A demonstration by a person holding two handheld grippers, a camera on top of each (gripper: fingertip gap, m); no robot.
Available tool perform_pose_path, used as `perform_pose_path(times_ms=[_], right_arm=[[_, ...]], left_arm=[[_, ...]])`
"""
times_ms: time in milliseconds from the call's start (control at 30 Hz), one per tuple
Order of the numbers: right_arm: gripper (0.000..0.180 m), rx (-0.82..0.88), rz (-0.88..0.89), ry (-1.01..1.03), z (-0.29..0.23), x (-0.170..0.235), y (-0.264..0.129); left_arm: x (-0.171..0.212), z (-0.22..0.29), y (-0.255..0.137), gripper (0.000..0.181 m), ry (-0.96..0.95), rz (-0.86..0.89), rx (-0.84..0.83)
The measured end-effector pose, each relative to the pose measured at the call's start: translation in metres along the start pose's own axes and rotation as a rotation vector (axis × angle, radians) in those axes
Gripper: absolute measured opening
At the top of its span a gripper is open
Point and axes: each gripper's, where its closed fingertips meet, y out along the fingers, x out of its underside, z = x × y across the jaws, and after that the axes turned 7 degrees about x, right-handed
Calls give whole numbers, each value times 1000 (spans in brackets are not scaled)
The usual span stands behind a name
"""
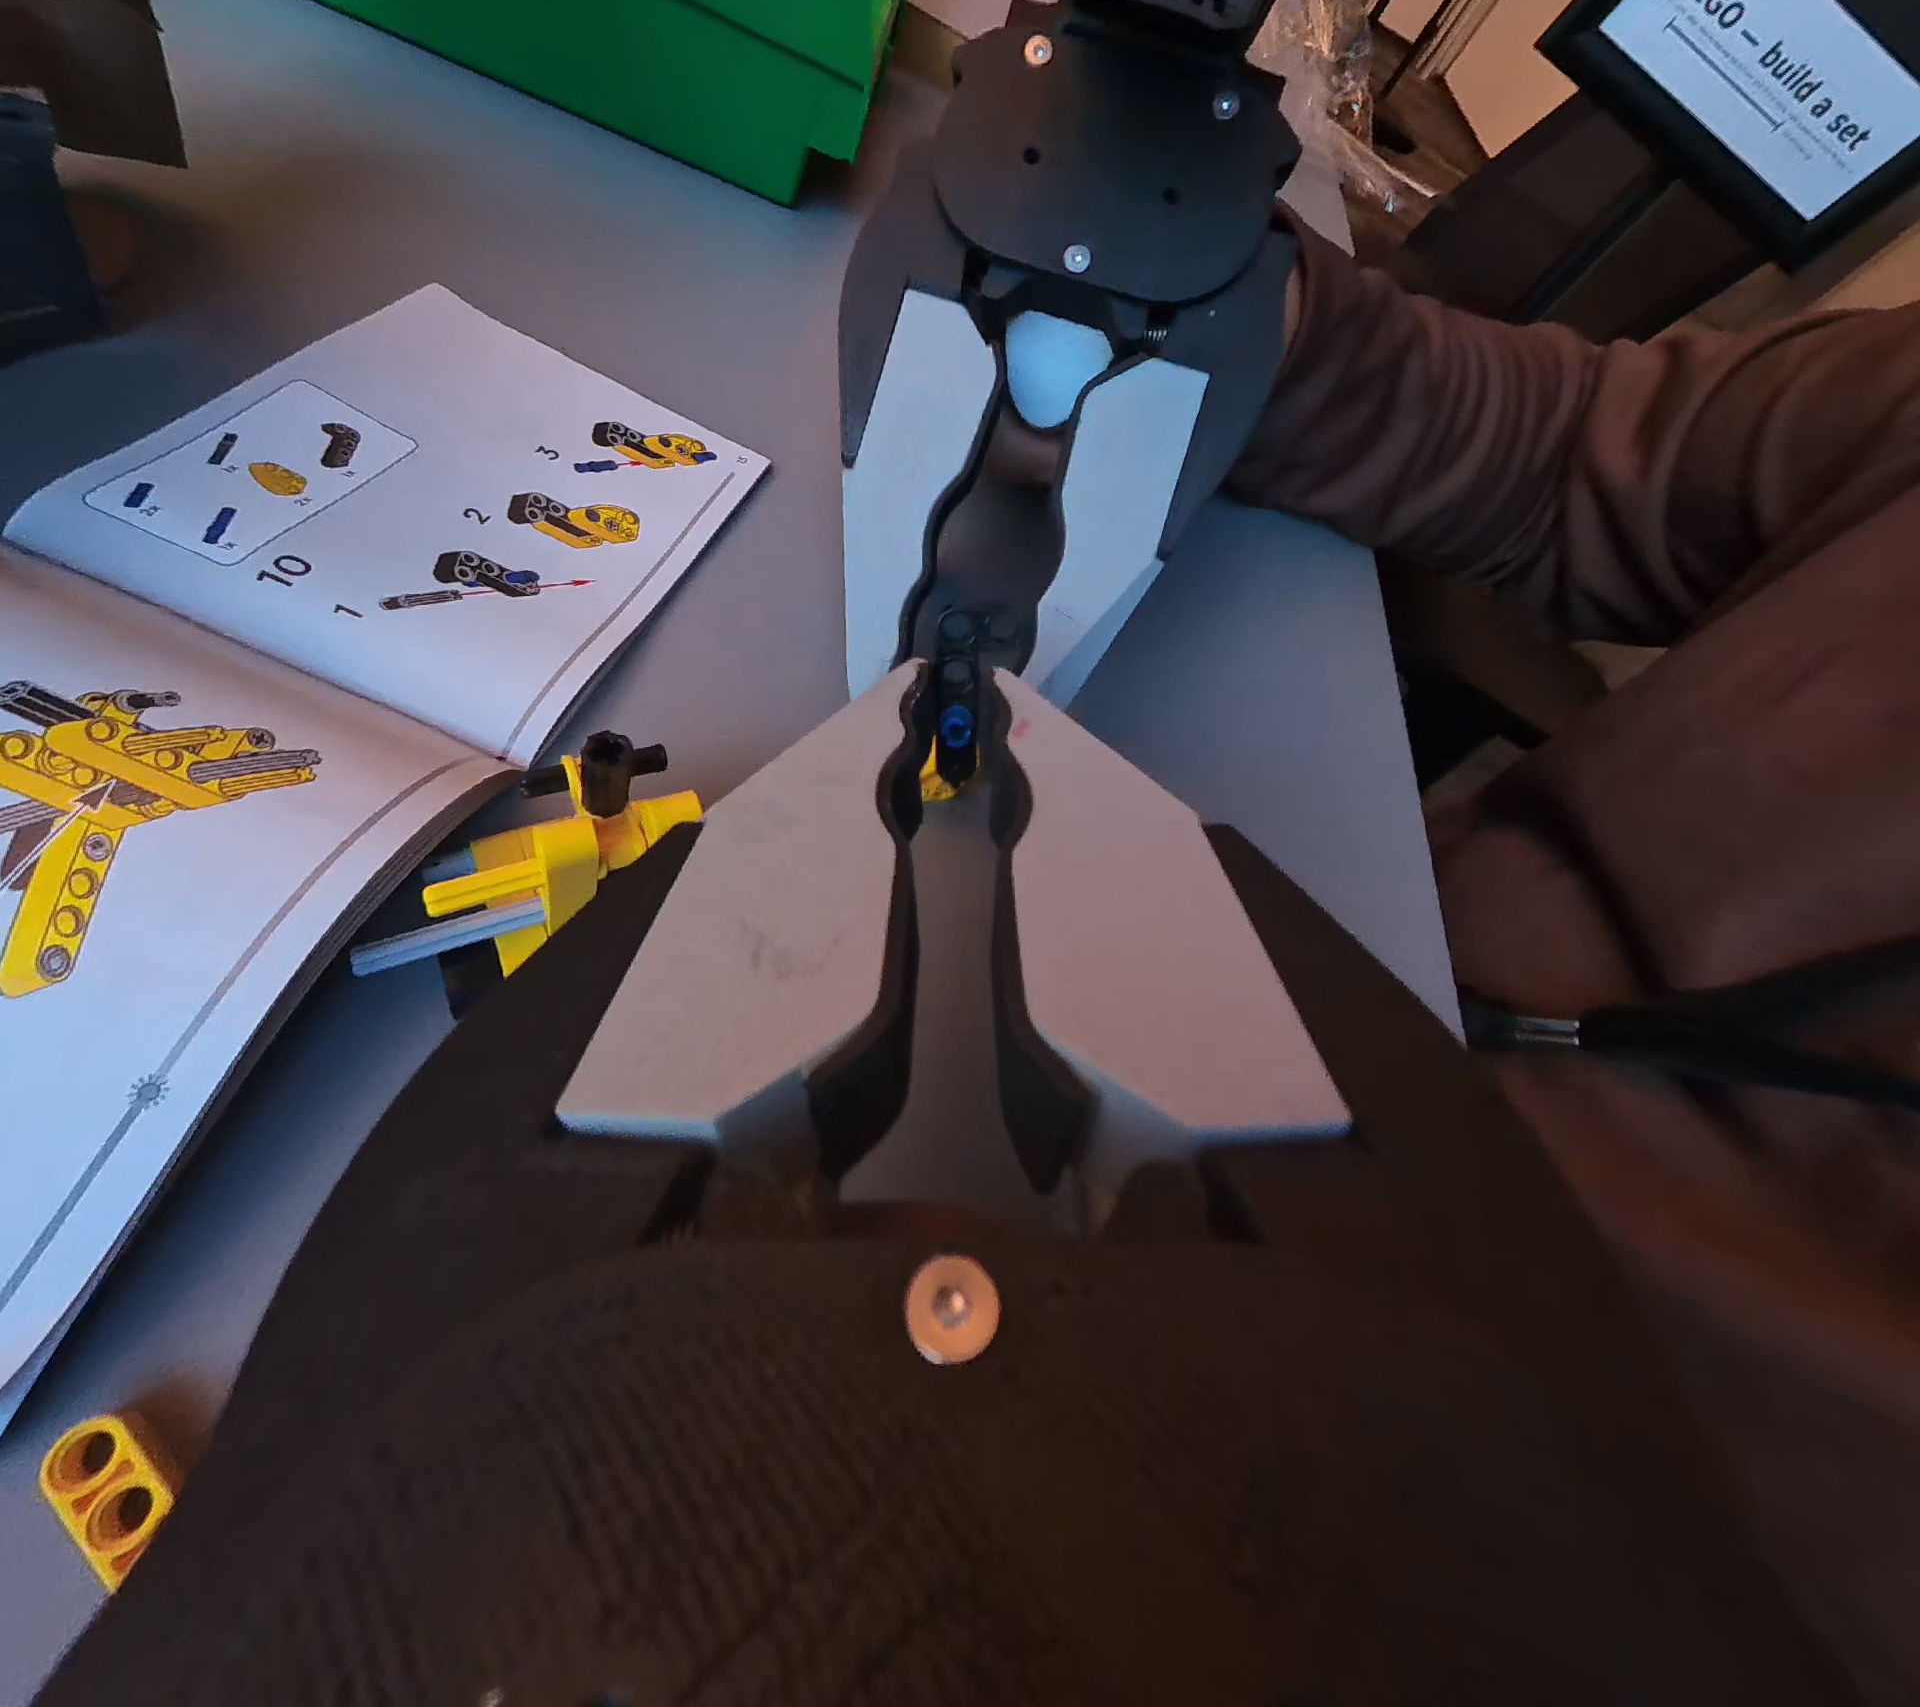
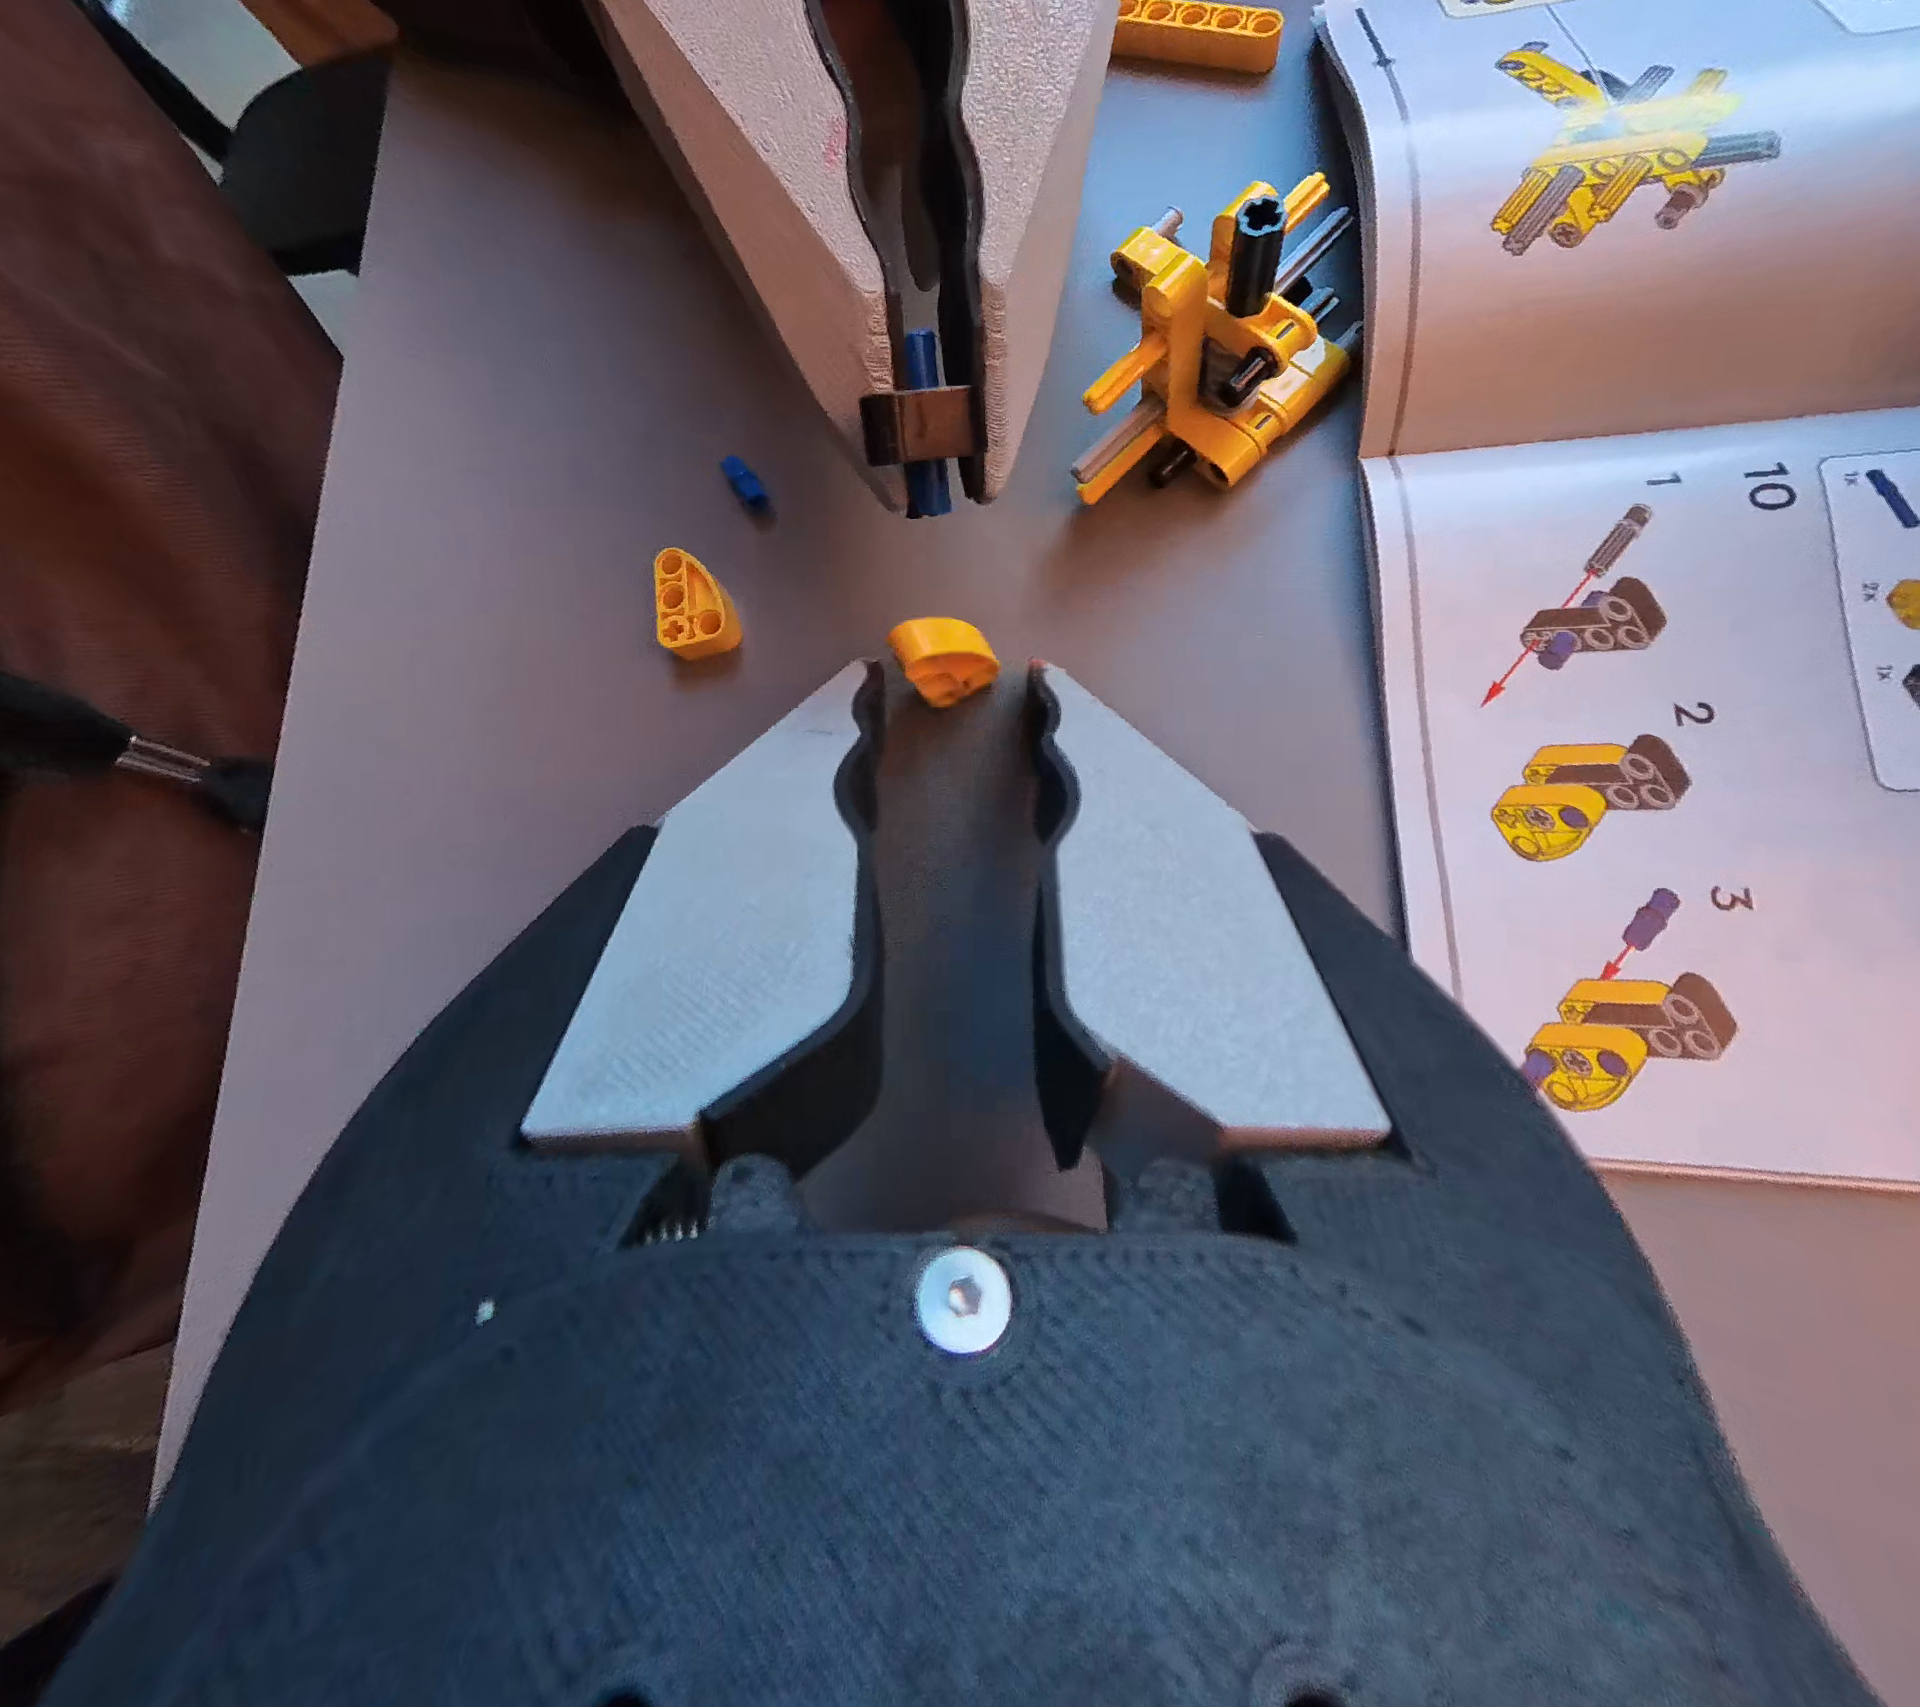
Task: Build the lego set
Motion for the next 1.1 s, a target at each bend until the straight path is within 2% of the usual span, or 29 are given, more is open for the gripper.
perform_pose_path(times_ms=[33,133,267,333,433,500,867,967,1100], right_arm=[[24,-4,4,0,0,-1,-1],[28,-14,47,1,-1,-8,-10],[27,-74,244,21,-9,-41,-33],[24,-81,283,30,-9,-47,-37],[21,-79,269,25,-10,-46,-33],[12,-73,255,19,-10,-44,-29],[12,-72,221,40,-7,-38,-26],[12,-85,224,54,-7,-38,-26],[12,-80,229,59,-7,-39,-26]], left_arm=[[0,0,0,4,0,-1,0],[3,0,0,4,0,-16,2],[5,2,2,4,15,-33,2],[6,3,3,4,27,-43,1],[7,6,4,4,41,-54,5],[7,8,6,4,39,-56,18],[12,5,3,12,72,-92,-8],[11,5,3,5,83,-90,-12],[11,4,2,5,75,-85,-13]])
